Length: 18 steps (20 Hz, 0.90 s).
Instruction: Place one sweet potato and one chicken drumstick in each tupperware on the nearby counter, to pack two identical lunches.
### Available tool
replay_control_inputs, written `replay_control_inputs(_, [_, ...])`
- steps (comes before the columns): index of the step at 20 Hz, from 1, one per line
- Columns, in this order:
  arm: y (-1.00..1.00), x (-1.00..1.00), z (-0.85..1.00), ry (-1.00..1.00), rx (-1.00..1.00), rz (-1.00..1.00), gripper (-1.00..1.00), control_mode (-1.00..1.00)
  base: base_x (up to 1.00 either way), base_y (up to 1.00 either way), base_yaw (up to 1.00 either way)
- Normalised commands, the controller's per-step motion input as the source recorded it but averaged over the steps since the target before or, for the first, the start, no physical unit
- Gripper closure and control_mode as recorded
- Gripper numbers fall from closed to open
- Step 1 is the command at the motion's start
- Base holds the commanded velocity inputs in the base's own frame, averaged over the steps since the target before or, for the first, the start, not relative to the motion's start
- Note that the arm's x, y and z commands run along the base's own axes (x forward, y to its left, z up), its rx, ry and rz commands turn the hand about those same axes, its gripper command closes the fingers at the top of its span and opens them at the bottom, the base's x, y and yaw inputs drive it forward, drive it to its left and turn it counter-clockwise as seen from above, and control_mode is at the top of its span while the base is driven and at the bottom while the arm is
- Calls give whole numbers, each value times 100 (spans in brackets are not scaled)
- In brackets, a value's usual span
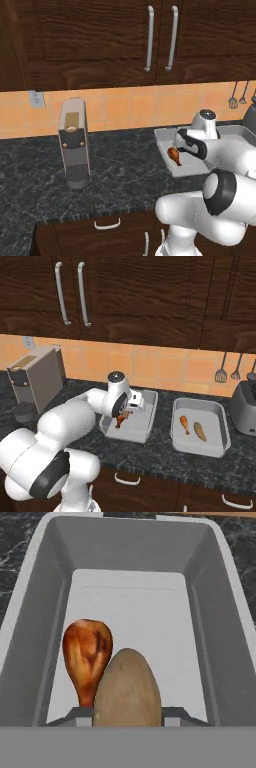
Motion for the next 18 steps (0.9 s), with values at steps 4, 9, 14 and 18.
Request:
replay_control_inputs(4, [-29, 44, -10, 7, 0, 0, 100, -100, 0, 0, 0])
replay_control_inputs(9, [-6, 21, -37, 2, 0, 0, 100, -100, 0, 0, 0])
replay_control_inputs(14, [0, 1, -49, 2, 0, 0, 100, -100, 0, 0, 0])
replay_control_inputs(18, [0, 1, -41, 1, 0, 0, 100, -100, 0, 0, 0])
